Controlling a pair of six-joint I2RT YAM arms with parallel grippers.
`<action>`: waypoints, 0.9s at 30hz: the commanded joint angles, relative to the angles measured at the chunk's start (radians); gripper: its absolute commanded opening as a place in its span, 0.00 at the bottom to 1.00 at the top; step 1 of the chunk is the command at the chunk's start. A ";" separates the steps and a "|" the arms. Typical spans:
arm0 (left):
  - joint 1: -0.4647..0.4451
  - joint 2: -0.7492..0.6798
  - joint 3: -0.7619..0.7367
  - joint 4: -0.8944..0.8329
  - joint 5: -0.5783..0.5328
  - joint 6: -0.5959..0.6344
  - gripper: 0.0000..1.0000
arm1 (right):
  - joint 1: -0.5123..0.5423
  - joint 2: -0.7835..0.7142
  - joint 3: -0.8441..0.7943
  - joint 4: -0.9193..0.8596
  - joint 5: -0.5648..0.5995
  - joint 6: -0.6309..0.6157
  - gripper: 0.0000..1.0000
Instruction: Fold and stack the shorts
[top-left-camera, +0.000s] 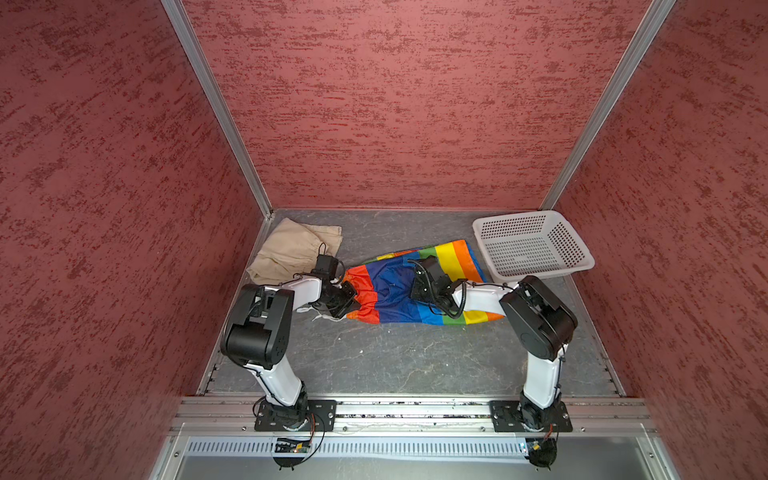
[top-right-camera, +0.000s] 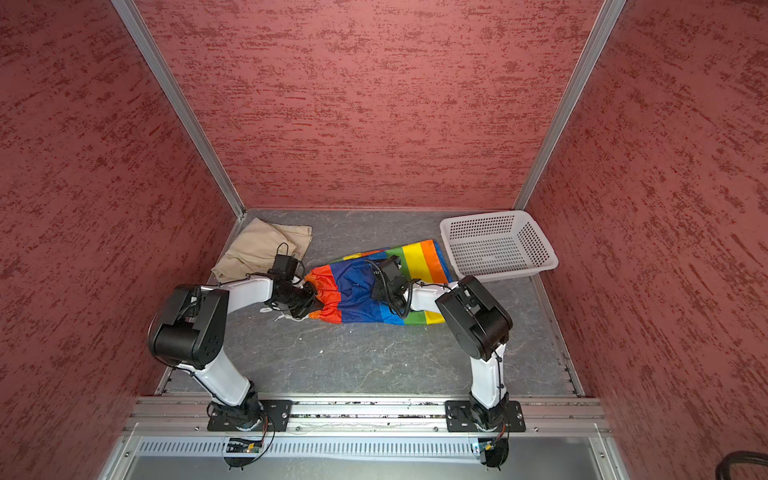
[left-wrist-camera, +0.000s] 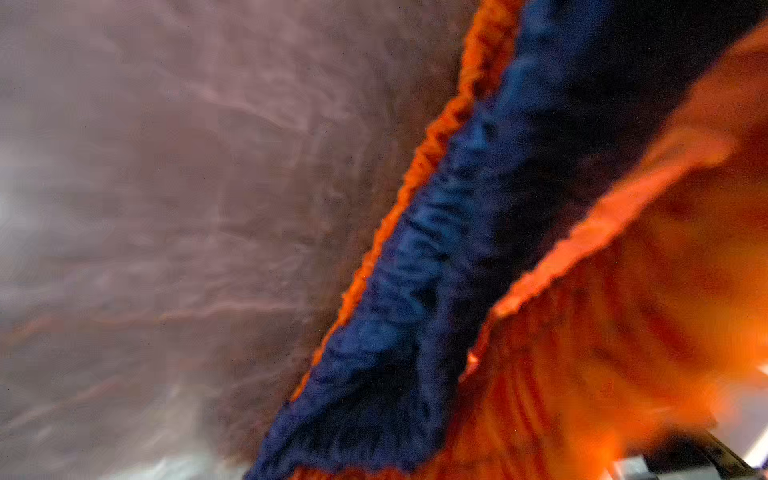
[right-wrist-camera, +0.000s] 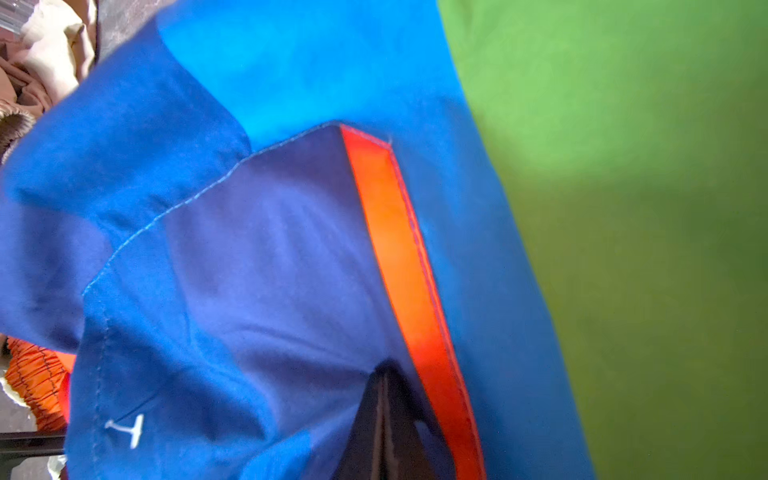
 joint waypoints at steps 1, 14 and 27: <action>-0.001 0.069 -0.044 -0.093 -0.130 0.042 0.06 | -0.011 -0.011 0.001 -0.114 0.060 -0.027 0.07; -0.053 -0.208 0.031 -0.279 -0.235 0.053 0.24 | -0.169 -0.171 0.085 -0.127 0.047 -0.164 0.33; -0.076 0.012 0.297 -0.140 -0.229 -0.020 0.28 | -0.220 0.079 0.235 -0.017 -0.072 -0.116 0.34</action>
